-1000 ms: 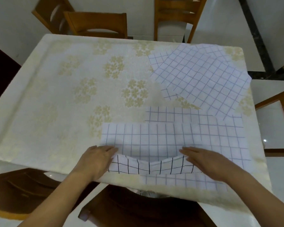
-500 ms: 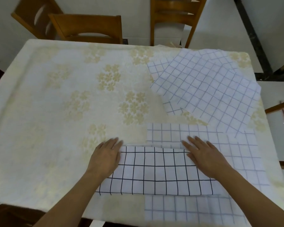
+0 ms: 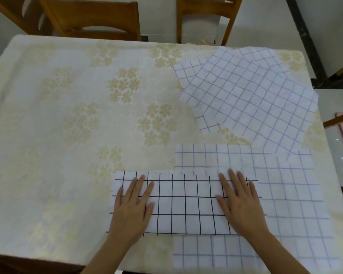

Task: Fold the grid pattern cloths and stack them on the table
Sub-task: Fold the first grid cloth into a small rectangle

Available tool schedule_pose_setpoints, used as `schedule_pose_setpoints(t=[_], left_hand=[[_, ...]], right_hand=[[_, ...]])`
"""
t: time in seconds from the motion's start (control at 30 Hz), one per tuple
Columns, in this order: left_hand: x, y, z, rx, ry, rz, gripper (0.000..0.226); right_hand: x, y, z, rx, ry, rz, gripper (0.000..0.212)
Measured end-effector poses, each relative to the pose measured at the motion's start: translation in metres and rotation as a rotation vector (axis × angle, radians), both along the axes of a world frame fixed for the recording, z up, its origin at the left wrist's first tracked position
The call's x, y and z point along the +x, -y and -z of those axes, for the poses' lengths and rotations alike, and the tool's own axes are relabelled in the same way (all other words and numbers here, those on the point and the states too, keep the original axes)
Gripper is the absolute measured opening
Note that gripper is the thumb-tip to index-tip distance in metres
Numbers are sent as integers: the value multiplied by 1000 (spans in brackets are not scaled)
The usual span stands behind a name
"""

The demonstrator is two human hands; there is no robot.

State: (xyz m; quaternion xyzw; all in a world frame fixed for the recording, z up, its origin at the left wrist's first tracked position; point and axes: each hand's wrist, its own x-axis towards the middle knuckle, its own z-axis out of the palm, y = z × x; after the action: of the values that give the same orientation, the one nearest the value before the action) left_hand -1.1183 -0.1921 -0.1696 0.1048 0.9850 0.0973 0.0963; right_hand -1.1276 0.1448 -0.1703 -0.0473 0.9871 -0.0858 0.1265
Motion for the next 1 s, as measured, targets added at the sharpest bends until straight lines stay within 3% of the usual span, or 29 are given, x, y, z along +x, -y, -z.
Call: schedule_pose_setpoints(t=[0.6, 0.8, 1.0], left_hand=[[4, 10, 14, -121, -59, -100, 59], [9, 5, 12, -56, -124, -68, 59], [4, 5, 20, -75, -117, -93, 60]], right_hand=[[-55, -3, 24, 30, -70, -56, 65], [-25, 3, 3, -35, -99, 103, 68], [-21, -3, 22, 31, -24, 86, 72]])
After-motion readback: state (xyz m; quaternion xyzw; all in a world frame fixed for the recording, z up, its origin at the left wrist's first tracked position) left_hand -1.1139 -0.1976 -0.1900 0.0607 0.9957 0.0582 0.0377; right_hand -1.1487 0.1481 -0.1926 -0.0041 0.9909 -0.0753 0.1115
